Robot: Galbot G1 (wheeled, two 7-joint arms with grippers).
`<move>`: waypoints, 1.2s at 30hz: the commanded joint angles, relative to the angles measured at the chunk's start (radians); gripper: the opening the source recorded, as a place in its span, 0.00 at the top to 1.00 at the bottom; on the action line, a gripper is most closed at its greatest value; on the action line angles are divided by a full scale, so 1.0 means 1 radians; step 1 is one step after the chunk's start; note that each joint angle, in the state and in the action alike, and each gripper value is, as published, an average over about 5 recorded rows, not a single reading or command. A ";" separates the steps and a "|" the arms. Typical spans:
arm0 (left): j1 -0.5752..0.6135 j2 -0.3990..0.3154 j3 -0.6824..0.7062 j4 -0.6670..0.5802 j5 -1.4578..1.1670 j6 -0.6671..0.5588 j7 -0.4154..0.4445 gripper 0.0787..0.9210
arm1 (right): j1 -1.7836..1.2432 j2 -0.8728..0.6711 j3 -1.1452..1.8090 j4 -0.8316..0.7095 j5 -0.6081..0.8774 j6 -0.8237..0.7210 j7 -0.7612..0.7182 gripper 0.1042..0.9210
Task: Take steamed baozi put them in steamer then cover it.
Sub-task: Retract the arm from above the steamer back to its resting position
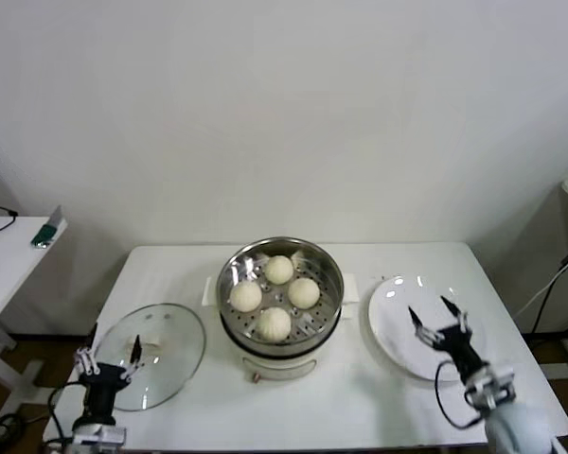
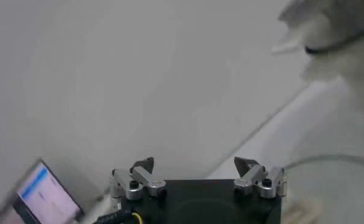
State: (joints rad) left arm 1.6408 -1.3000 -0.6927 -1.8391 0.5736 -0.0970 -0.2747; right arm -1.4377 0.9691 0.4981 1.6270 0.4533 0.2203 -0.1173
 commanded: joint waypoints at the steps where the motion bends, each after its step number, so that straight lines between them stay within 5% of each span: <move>1: 0.002 0.026 -0.009 -0.001 0.201 -0.049 -0.080 0.12 | -0.221 0.164 0.128 0.013 -0.063 0.169 -0.006 0.12; 16: -0.048 0.037 0.018 0.303 0.656 -0.024 -0.218 0.12 | -0.230 0.213 0.123 -0.012 -0.092 0.252 0.000 0.12; 36: -0.205 0.014 0.027 0.390 0.726 0.016 -0.201 0.12 | -0.251 0.237 0.117 -0.018 -0.102 0.282 0.005 0.12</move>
State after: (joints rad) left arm 1.4439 -1.2853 -0.6586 -1.4696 1.2739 -0.0769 -0.4572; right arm -1.6796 1.1959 0.6116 1.6114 0.3555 0.4887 -0.1131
